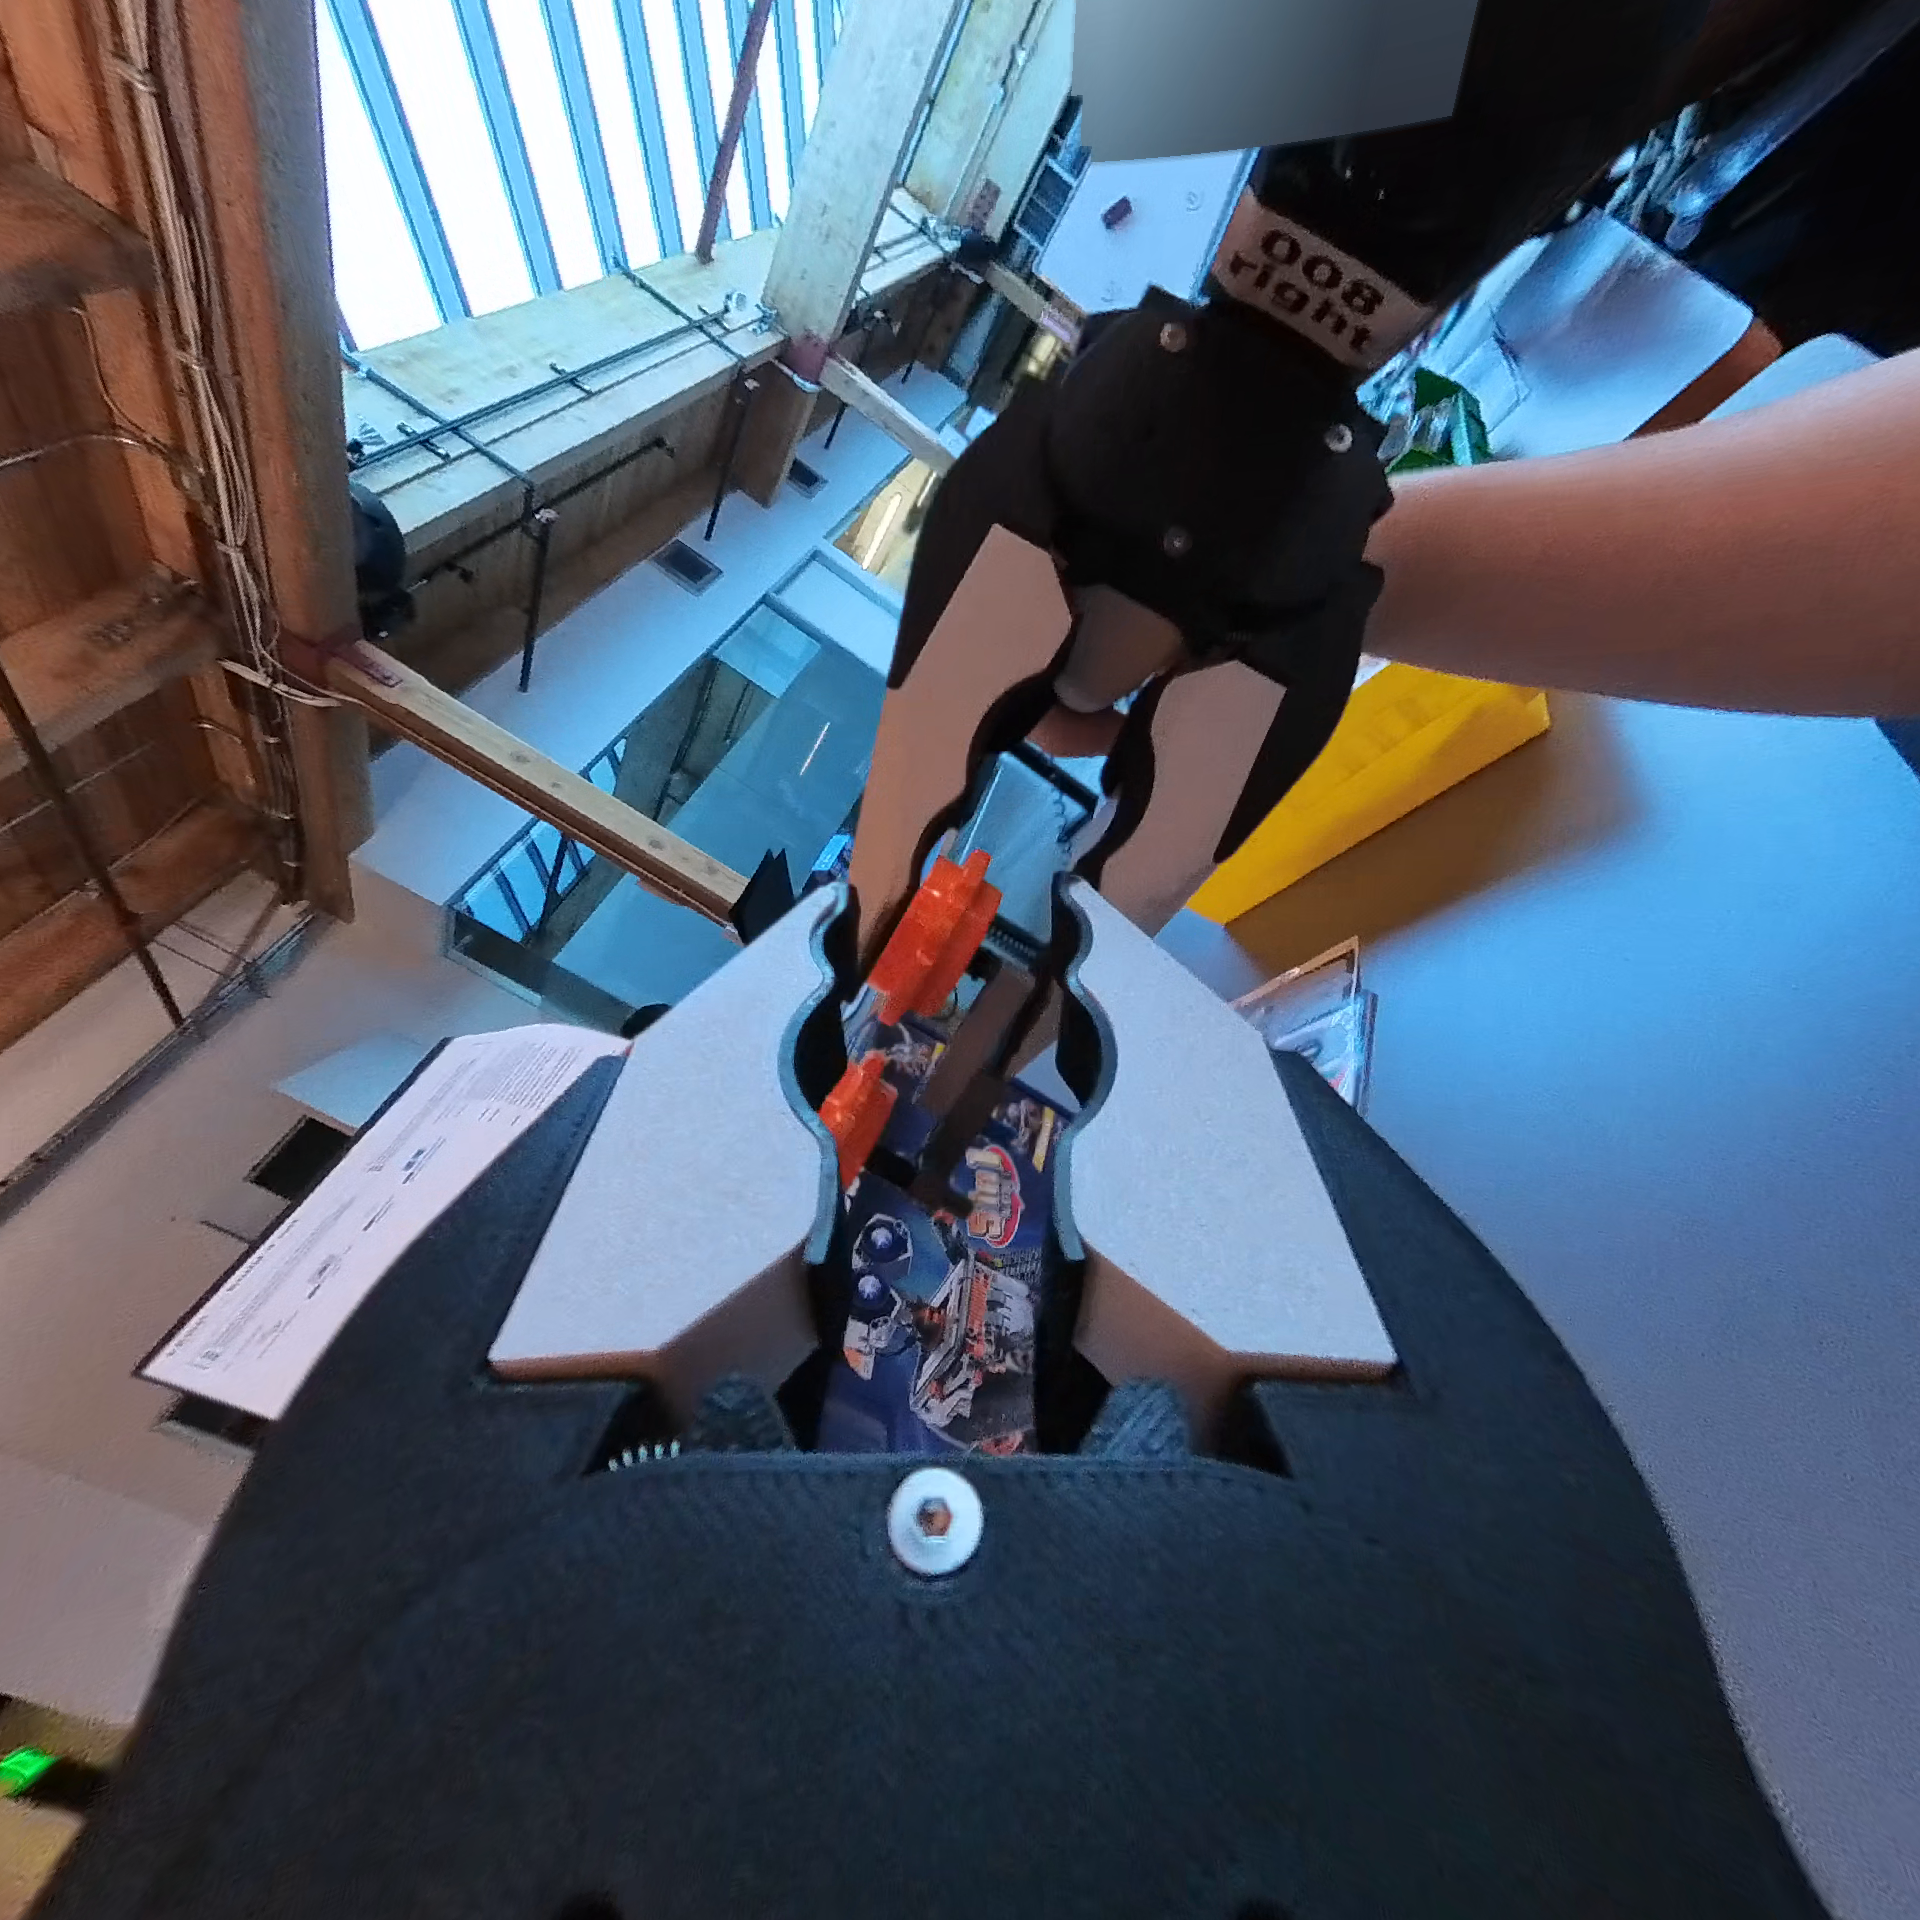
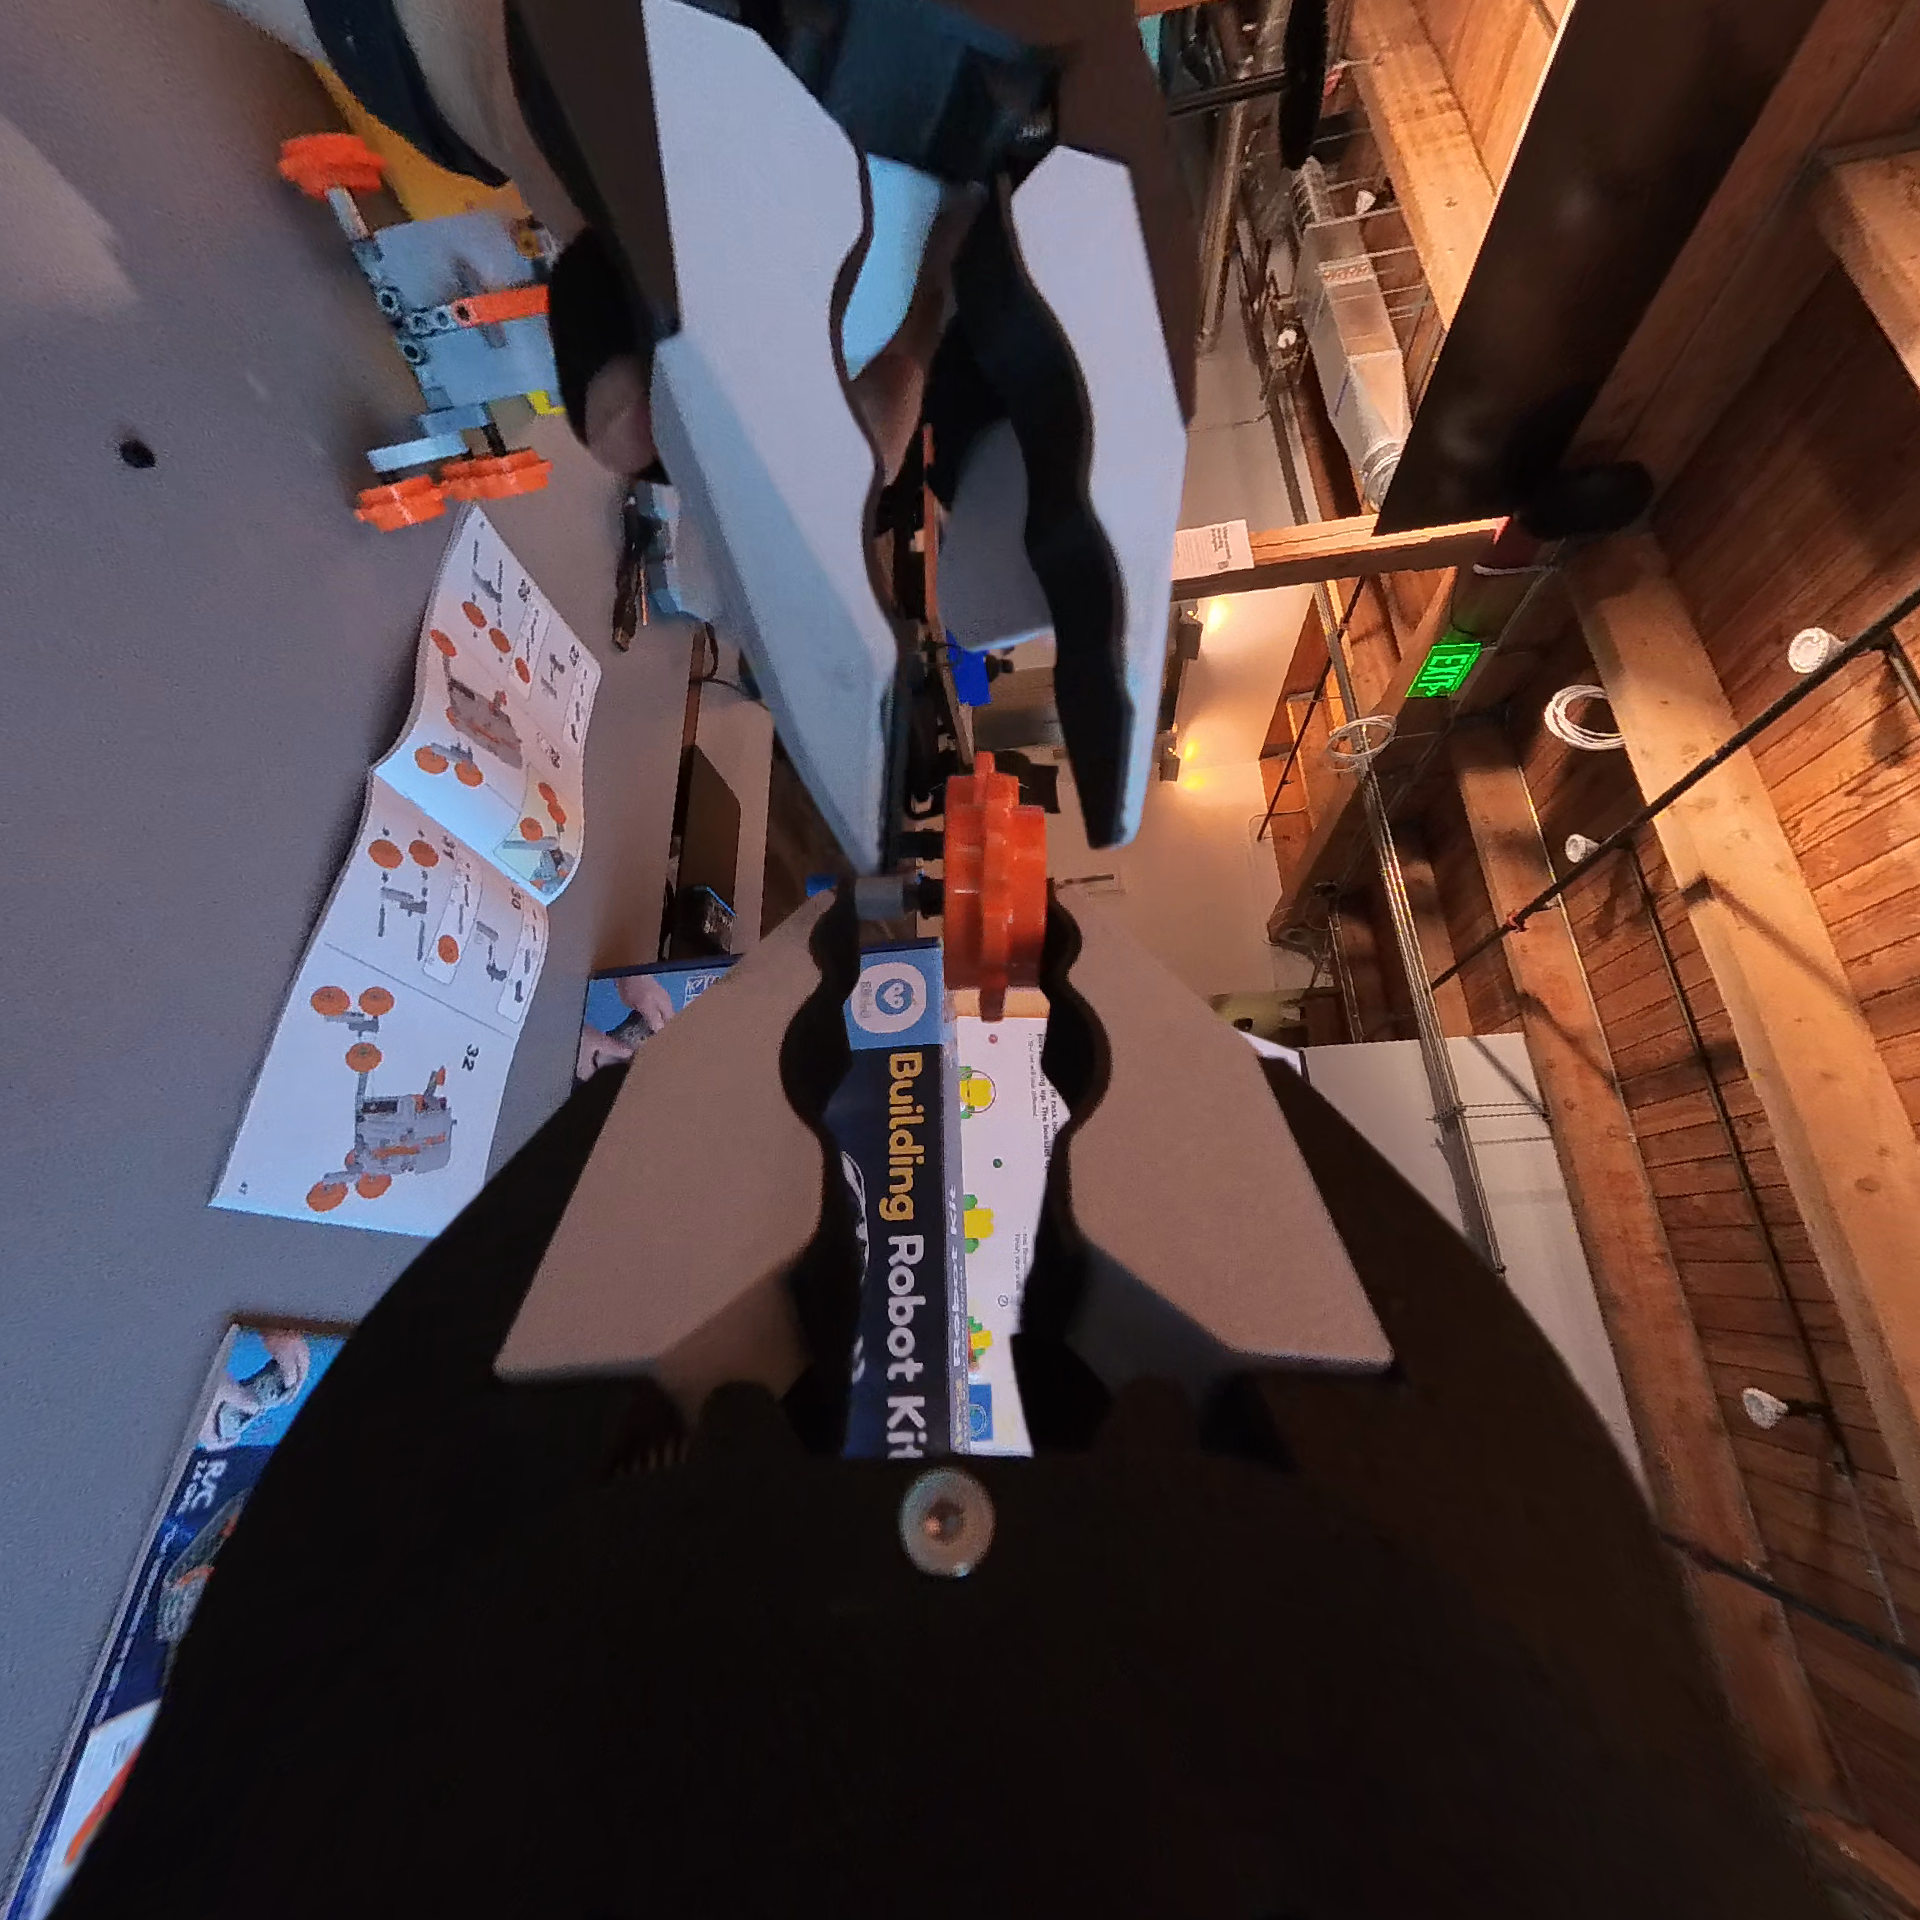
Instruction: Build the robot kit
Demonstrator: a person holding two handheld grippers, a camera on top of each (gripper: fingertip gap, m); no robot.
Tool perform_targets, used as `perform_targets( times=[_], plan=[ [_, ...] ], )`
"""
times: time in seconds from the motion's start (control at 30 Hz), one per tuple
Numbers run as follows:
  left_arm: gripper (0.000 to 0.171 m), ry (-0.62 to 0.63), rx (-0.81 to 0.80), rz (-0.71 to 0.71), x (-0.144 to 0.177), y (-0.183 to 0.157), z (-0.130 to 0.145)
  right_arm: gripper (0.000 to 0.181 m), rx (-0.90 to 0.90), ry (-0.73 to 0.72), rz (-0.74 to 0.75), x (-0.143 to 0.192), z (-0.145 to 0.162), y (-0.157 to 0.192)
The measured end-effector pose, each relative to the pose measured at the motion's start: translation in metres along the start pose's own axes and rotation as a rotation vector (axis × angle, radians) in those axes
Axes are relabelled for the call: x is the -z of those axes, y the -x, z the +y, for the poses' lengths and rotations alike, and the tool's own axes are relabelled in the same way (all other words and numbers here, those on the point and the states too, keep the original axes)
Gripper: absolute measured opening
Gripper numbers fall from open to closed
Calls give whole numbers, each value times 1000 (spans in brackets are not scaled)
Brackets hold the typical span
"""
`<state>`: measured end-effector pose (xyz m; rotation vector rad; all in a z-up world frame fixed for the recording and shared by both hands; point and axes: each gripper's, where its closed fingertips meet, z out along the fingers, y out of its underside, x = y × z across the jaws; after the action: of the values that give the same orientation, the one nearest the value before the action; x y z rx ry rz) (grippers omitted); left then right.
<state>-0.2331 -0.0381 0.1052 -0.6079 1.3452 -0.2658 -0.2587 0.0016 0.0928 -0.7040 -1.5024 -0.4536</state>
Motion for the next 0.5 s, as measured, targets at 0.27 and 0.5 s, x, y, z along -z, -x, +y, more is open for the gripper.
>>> perform_targets(
  times=[0.27, 0.5],
  plan=[
    [32, 49, -55, -16, -4, -2, 9, 33, -33, -3, -2, -4, 1, 0],
    [21, 39, -101, -79, -1, 6, 8, 34, -42, 5, 24, -7, 0, -3]
  ],
)
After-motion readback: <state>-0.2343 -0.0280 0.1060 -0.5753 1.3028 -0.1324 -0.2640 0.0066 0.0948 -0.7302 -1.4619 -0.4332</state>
